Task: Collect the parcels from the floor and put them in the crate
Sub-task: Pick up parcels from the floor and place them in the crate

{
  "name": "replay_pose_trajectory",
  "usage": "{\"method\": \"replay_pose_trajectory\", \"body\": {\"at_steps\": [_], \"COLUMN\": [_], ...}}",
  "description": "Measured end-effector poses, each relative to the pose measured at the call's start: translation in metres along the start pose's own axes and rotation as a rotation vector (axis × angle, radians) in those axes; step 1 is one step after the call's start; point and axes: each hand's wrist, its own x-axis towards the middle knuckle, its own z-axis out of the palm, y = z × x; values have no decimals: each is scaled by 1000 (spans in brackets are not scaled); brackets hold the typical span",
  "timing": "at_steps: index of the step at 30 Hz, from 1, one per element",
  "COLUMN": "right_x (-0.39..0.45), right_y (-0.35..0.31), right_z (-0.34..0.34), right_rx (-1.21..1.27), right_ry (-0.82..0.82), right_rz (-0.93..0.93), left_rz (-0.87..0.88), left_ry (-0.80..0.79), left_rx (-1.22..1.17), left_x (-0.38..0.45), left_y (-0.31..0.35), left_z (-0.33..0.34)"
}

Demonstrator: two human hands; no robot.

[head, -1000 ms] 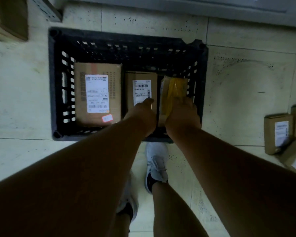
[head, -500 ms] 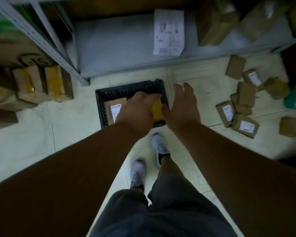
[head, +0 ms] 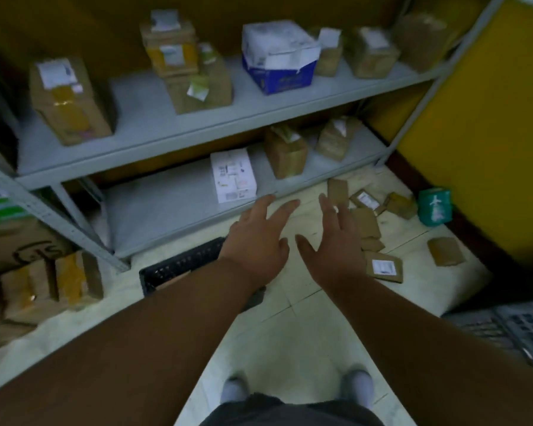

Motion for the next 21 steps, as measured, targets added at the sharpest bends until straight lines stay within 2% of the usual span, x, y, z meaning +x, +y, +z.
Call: {"method": "replay_pose_trajectory", "body": {"at_steps": [6,14,21], "right_x": [11,29,82], "right_y": [103,268,316], "right_z": [-83,-186,-196], "right_rx": [11,-33,87], "right_ry": [86,141,115], "right_rz": [108,307,357], "left_rz": [99,50,65], "left_ry": [-47,-123,-166], "left_rx": [27,-19,-88], "left_x": [56,126,185], "left_y": [99,225,269], "left_z": [55,154,188]}}
